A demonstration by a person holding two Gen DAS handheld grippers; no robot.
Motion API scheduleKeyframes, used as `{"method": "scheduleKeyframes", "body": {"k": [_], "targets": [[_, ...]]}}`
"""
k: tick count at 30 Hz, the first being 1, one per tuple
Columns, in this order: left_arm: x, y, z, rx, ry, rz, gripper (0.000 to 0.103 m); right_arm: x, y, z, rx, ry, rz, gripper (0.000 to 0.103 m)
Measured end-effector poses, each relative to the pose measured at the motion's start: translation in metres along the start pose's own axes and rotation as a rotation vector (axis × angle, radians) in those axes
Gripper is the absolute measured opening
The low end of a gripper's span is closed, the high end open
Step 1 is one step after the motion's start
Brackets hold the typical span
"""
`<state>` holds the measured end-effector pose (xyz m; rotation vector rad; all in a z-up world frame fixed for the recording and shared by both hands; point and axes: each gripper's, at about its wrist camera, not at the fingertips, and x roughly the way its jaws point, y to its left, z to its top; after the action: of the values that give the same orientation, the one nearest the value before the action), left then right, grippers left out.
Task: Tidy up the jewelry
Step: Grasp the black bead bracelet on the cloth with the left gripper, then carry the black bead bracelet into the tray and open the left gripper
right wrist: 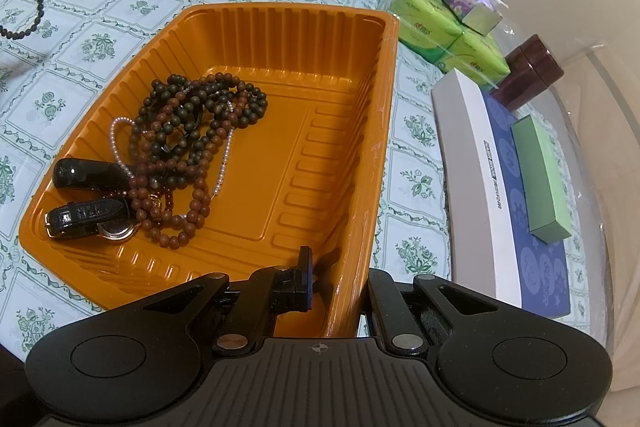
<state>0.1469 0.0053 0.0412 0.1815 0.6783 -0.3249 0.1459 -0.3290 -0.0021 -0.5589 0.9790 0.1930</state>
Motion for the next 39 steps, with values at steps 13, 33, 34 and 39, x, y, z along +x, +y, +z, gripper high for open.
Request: {"method": "scheduleKeyframes", "body": {"k": [13,33,34,39], "targets": [[0.002,-0.087,0.049,0.096,-0.068,-0.189,0.005,0.001,0.0,0.0,0.001,-0.001,0.005,0.007],[0.027,-0.159,0.068,0.185,-0.018,-0.352,0.005,0.004,-0.003,-0.001,0.018,-0.004,0.028,0.007],[0.029,-0.16,0.067,0.184,-0.011,-0.359,0.005,0.004,-0.004,-0.001,0.019,-0.004,0.029,0.007],[0.038,-0.171,0.063,0.195,0.02,-0.378,0.005,0.005,-0.005,-0.002,0.026,-0.007,0.034,0.007]]}}
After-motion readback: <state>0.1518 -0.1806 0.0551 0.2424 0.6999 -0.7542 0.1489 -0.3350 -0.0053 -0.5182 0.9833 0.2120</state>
